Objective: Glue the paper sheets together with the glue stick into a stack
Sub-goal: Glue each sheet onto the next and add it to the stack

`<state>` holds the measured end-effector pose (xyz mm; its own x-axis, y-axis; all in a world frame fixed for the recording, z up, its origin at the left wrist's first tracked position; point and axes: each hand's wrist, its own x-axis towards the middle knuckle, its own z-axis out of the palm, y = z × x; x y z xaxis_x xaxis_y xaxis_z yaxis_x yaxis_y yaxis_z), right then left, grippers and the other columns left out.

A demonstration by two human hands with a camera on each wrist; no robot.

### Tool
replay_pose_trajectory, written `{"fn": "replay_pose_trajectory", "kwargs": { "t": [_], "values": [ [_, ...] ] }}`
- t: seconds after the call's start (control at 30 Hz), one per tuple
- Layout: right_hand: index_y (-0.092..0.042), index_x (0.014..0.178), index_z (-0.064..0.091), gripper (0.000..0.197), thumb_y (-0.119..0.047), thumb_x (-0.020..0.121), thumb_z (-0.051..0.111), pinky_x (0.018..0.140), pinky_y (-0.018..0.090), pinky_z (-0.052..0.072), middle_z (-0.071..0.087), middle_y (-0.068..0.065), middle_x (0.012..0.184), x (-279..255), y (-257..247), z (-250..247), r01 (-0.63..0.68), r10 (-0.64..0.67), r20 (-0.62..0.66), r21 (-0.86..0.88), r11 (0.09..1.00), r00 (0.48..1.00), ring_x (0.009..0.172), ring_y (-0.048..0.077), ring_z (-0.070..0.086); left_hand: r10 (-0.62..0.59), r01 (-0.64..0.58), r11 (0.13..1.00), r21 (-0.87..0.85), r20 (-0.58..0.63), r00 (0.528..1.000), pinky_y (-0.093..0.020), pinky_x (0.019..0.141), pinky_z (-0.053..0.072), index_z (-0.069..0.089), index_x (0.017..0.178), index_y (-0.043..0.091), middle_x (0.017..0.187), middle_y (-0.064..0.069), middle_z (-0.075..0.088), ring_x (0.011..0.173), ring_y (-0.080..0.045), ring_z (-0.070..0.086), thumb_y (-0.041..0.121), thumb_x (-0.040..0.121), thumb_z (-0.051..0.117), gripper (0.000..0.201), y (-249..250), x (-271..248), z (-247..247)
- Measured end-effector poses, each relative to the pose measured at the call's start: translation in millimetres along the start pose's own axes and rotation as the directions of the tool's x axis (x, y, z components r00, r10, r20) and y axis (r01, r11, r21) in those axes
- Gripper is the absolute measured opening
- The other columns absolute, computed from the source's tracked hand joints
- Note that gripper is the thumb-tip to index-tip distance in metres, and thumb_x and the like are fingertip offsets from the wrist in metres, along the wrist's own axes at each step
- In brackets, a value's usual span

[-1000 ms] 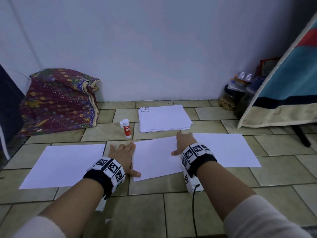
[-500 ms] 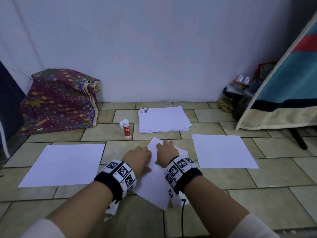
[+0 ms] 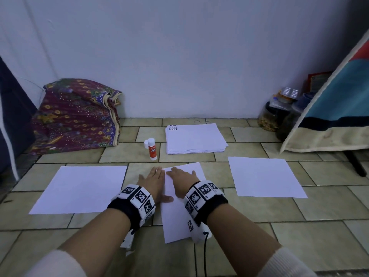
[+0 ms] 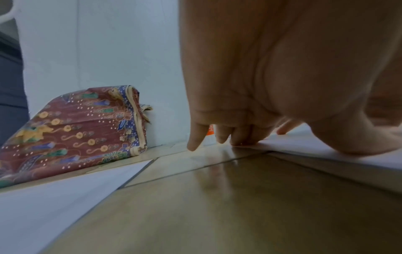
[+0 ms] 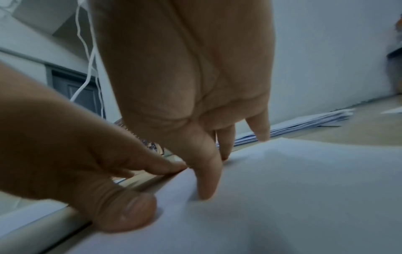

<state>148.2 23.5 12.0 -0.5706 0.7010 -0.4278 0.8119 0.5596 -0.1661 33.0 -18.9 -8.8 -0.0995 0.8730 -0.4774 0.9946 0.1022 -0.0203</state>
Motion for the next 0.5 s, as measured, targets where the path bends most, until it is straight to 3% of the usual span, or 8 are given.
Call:
{"fn": "replay_pose_trajectory", "kwargs": {
  "t": [0.13,0.3,0.4,0.5],
  "values": [
    [-0.016,0.152,0.019,0.066,-0.025,0.096,0.052,0.117,0.052,0.003,0.023,-0.002,0.157,0,28,-7,-0.118,0.119,-0.004,0.041,0.992,0.993,0.138,0.020,0.034,0.002,-0.003,1.000,0.012,0.014,1.000,-0.053,0.117,0.015,-0.010,0.152,0.005,0.161,-0.006,-0.015,0.148,-0.019,-0.010,0.061,0.090,0.048,0.102,-1,-2,1],
    [-0.016,0.149,0.022,0.075,-0.041,0.090,0.061,0.116,0.051,0.008,0.037,0.001,0.149,-3,51,-9,-0.197,0.199,-0.034,0.065,0.978,0.979,0.137,0.021,0.035,0.000,0.001,0.999,0.038,-0.008,1.000,-0.052,0.117,0.015,-0.006,0.153,0.005,0.162,-0.006,-0.008,0.149,-0.019,-0.004,0.063,0.087,0.051,0.104,1,-5,-3],
    [-0.014,0.142,0.035,0.068,-0.043,0.087,0.064,0.110,0.046,0.026,0.041,0.007,0.142,0,40,-6,-0.279,0.269,-0.117,-0.077,0.957,0.956,0.136,0.027,0.029,0.018,-0.008,0.995,0.100,-0.098,0.995,-0.047,0.112,0.025,0.017,0.151,0.008,0.157,-0.006,0.020,0.143,-0.023,0.021,0.069,0.079,0.057,0.102,0,-6,-9],
    [-0.011,0.133,0.044,0.043,-0.027,0.094,0.054,0.099,0.038,0.037,0.034,0.012,0.139,-2,24,-6,-0.367,0.351,-0.176,-0.070,0.927,0.920,0.133,0.028,0.025,0.029,0.000,0.987,0.163,-0.178,0.984,-0.038,0.099,0.036,0.049,0.132,0.014,0.133,-0.004,0.046,0.126,-0.022,0.039,0.071,0.083,0.048,0.075,-3,-10,-18]
  ]
}}
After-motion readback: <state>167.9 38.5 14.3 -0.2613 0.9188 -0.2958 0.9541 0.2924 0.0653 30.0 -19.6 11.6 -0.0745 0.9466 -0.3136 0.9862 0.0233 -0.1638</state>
